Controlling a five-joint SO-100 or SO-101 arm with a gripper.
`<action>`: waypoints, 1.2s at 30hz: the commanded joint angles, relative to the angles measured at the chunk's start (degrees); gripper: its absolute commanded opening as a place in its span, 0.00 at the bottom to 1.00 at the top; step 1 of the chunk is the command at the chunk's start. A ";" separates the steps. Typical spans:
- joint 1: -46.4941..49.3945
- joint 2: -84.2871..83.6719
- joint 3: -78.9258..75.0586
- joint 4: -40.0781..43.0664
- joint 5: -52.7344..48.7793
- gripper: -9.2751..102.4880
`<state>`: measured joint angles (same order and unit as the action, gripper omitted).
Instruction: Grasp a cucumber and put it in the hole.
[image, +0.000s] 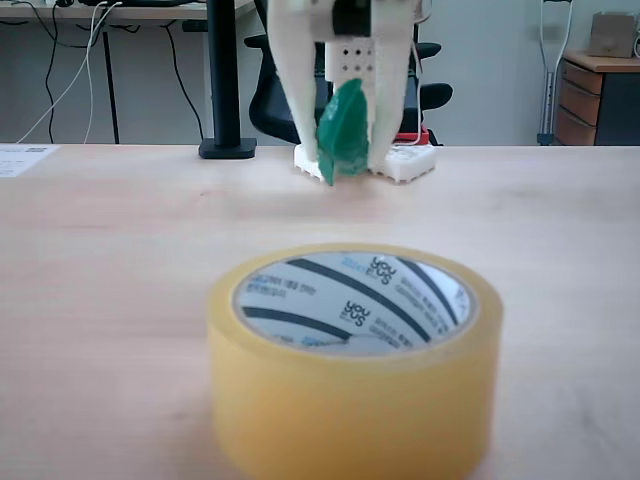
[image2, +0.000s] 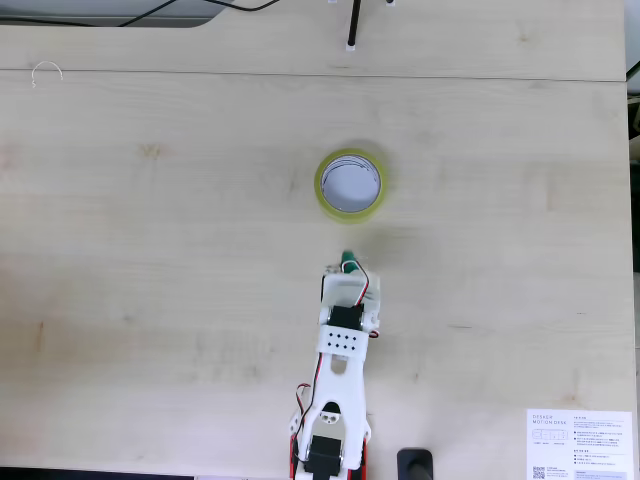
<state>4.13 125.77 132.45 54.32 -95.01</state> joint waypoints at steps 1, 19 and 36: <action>0.26 2.37 -9.05 2.37 0.53 0.14; -0.79 -21.97 -39.64 4.04 0.44 0.13; -1.85 -45.35 -61.88 4.04 0.53 0.13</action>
<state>2.72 80.51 77.26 58.01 -95.01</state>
